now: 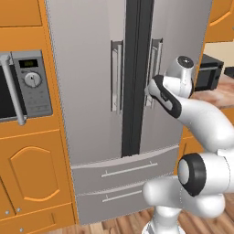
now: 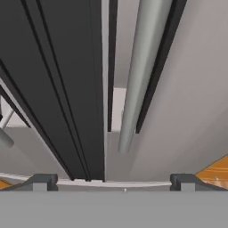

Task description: Retrieve the butter from the fridge and place it on a plate on the dining table. Then retrieve the butter knife by the fridge and place it near the plate.

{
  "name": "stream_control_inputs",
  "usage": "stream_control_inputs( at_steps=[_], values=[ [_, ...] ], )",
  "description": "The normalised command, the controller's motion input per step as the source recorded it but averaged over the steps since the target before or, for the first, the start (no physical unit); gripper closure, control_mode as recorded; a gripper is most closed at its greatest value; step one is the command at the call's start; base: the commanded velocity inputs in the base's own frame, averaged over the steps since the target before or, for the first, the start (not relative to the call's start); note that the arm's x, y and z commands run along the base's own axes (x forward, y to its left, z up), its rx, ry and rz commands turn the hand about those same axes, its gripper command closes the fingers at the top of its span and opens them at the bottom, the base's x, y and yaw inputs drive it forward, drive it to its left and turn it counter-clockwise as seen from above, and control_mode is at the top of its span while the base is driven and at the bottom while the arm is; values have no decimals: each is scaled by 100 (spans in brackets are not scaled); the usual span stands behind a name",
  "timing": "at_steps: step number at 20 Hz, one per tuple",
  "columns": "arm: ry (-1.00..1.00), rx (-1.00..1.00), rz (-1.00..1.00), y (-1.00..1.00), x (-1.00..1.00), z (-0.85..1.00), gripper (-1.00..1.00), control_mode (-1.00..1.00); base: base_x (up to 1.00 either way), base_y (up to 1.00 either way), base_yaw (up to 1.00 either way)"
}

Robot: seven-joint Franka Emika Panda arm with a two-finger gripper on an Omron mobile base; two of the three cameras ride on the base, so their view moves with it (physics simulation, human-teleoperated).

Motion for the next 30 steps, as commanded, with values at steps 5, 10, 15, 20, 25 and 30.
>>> stream_control_inputs(
  at_steps=[5,10,15,20,25,30],
  values=[
    [0,0,0,-7,29,1,-100,-100,0,0,0],
    [0,0,0,-4,28,0,-100,-100,0,0,0],
    [0,0,-1,-1,29,0,-100,-100,0,0,0],
    [0,0,0,-8,34,0,-100,-100,0,0,0],
    [0,0,0,0,23,0,-100,-100,0,0,0],
    [0,0,0,-4,22,0,-100,-100,0,0,0]
  ],
)
